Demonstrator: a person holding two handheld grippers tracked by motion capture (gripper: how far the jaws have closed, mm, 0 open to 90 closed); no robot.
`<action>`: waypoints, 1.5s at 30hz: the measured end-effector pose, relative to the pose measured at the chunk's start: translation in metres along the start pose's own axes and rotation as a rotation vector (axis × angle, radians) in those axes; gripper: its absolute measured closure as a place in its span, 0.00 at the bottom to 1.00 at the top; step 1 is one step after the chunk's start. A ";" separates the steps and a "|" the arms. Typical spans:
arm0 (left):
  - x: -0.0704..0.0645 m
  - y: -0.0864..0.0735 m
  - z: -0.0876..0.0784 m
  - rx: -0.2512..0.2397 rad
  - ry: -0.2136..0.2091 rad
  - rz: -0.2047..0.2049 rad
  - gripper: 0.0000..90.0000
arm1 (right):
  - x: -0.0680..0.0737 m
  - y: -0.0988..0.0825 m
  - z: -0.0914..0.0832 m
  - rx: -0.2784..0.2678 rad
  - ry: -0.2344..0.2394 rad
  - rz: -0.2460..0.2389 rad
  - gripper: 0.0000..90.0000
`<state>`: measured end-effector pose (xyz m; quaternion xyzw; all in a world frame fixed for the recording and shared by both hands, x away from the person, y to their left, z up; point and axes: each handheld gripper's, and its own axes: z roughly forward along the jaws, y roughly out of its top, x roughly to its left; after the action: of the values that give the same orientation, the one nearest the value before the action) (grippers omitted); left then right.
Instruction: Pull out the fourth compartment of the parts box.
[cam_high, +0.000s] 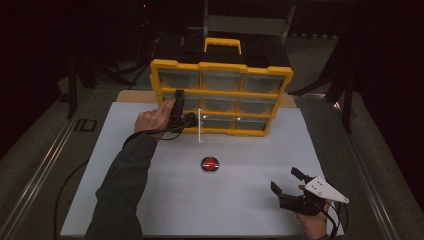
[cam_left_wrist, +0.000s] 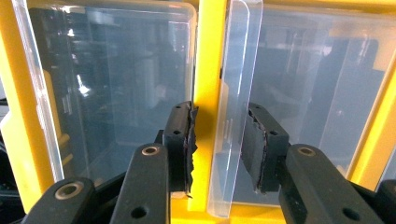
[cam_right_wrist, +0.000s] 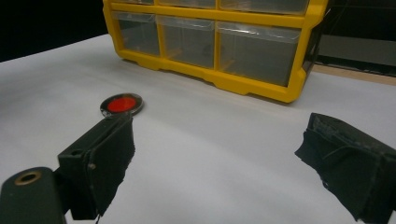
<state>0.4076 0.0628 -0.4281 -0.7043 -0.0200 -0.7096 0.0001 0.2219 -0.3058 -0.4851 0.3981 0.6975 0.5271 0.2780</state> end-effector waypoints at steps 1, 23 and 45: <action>-0.001 0.000 0.000 0.000 0.004 0.000 0.73 | 0.000 0.000 0.000 0.000 0.000 0.001 0.10; -0.005 0.001 -0.002 0.004 -0.012 0.006 0.87 | 0.000 0.000 0.000 0.001 -0.002 0.000 0.10; -0.005 0.000 -0.007 0.010 -0.020 0.021 0.88 | 0.001 0.000 0.001 0.001 0.004 -0.007 0.10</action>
<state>0.4007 0.0620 -0.4328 -0.7117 -0.0161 -0.7022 0.0110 0.2221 -0.3048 -0.4854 0.3949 0.6997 0.5264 0.2781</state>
